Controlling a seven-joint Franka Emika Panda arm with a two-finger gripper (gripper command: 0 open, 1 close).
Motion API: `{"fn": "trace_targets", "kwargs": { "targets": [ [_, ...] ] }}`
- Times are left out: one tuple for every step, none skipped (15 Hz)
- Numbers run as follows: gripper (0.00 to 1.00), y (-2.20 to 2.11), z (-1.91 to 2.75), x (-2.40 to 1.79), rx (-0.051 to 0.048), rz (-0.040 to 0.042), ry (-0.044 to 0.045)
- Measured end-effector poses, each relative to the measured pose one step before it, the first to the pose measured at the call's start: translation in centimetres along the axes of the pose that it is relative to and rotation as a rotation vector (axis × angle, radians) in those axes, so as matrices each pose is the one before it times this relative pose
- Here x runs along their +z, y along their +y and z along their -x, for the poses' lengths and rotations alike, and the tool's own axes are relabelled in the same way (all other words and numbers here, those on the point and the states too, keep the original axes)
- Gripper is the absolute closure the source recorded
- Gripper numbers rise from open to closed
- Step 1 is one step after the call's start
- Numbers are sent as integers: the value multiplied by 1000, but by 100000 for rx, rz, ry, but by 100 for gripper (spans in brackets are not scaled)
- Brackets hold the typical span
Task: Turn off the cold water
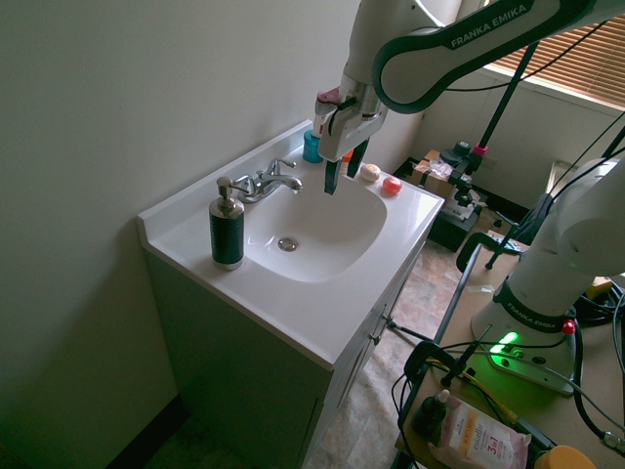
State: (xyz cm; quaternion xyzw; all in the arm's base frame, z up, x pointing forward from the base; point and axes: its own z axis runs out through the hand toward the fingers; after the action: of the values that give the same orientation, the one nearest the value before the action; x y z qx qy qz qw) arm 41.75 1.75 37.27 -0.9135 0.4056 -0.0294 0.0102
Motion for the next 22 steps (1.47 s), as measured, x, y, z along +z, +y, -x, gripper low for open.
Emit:
{"fn": "trace_targets", "kwargs": {
  "targets": [
    [0,-10,-2,-8,233,-109,-228],
    [0,-62,-39,-124,258,-253,-154],
    [0,-61,-48,-103,13,-202,152],
    [0,-97,-106,-155,237,-294,240],
    [0,-151,-279,-171,616,-618,524],
    [0,-252,-607,-135,1069,-980,926],
    [0,-368,-985,-4,1700,-935,1035],
    [0,-493,-1269,205,1802,-754,1377],
    [0,-619,-1417,525,1902,-586,1510],
    [0,-736,-1328,762,1775,-375,1239],
    [0,-839,-1255,1016,1854,-182,1244],
    [0,-893,-1110,1116,1695,65,855],
    [0,-700,-1034,975,1499,556,692],
    [0,-612,-1044,840,1375,308,683],
    [0,-390,-981,855,1297,497,375],
    [0,-223,-905,751,1018,600,533],
    [0,-161,-790,741,708,434,630],
    [0,14,-625,805,710,825,267],
    [0,100,-506,638,648,808,105],
    [0,95,-409,577,550,352,324],
    [0,143,-236,570,401,406,278],
    [0,188,-297,434,433,562,241]
  ]
}}
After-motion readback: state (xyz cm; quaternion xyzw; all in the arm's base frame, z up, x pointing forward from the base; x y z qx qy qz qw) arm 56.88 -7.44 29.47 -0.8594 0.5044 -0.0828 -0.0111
